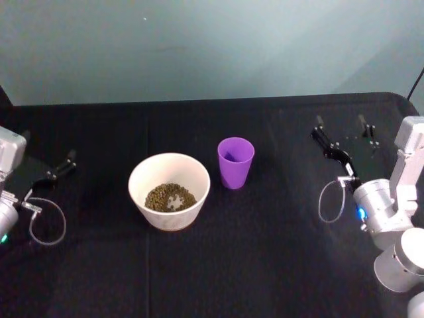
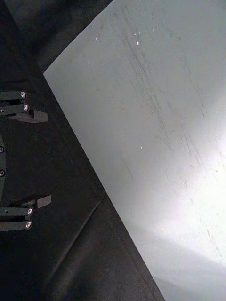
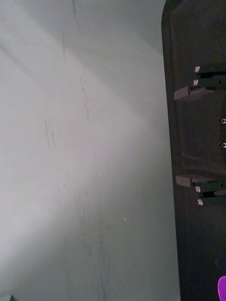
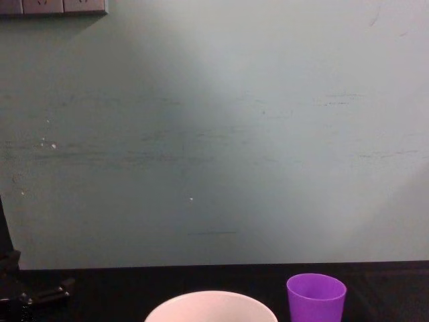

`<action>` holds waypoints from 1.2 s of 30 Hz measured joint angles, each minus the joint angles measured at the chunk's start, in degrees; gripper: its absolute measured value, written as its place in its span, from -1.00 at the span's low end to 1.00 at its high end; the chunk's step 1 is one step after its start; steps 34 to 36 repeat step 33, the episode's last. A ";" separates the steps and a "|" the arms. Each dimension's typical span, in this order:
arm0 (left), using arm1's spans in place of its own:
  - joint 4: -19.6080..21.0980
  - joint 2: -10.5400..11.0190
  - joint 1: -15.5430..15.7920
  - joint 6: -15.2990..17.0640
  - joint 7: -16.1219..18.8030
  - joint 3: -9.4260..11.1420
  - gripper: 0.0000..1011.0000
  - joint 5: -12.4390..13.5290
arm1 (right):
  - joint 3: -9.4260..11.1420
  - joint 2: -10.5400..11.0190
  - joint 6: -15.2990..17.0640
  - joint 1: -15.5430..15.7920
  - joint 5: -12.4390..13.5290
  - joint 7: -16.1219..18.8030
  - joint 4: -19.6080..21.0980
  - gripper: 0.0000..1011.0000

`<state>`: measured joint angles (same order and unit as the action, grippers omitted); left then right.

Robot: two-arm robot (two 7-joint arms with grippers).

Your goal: Pick up the cup and pour the mung beans from the cup into the bowl.

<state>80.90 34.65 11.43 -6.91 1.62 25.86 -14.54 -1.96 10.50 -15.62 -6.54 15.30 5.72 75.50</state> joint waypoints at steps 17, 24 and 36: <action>0.00 0.00 0.00 0.00 0.00 0.00 0.98 0.00 | -0.07 0.04 0.17 0.03 0.06 -0.03 0.15 0.98; 0.00 0.00 0.00 0.00 0.00 0.00 0.98 0.00 | -0.10 0.04 0.21 0.03 0.10 -0.04 0.18 0.98; 0.00 0.00 0.00 0.00 0.00 0.00 0.98 0.00 | -0.10 0.04 0.25 0.03 0.12 -0.05 0.18 0.98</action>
